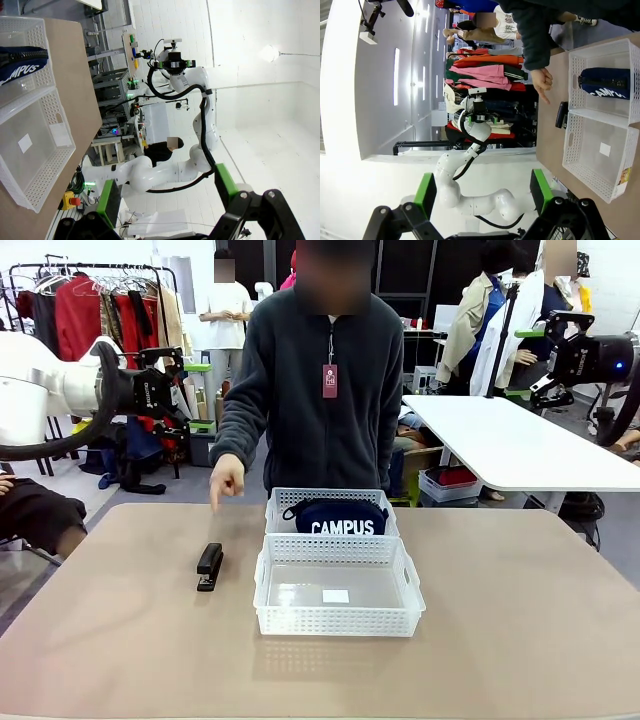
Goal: Distribute items into two baskets.
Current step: Pick up the Stapler that the person points to.
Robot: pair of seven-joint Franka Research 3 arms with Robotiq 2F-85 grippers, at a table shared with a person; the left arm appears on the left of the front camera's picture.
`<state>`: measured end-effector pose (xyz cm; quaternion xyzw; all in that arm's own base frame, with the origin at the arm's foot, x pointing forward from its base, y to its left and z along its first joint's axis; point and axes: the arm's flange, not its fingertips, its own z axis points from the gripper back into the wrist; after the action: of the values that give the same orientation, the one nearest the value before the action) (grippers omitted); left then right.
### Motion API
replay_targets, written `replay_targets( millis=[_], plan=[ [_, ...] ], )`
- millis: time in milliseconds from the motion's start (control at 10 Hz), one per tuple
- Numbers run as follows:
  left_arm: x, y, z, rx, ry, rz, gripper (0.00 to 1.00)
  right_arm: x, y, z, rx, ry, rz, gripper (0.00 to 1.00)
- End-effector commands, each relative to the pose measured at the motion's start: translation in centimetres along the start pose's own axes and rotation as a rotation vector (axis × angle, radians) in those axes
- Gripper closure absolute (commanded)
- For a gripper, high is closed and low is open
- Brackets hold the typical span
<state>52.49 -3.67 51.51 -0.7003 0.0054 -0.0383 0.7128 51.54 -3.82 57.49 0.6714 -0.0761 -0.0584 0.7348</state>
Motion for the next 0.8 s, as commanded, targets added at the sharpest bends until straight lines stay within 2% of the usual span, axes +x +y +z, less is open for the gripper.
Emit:
replay_targets(
  millis=[0,700],
  plan=[
    [-0.09,-0.11,0.06,-0.002,-0.002,-0.001,0.00,-0.08,0.46,0.03,0.004,-0.013,0.007,0.00],
    [-0.09,-0.11,0.06,-0.002,-0.002,-0.001,0.00,-0.08,0.46,0.03,0.004,-0.013,0.007,0.00]
  ],
)
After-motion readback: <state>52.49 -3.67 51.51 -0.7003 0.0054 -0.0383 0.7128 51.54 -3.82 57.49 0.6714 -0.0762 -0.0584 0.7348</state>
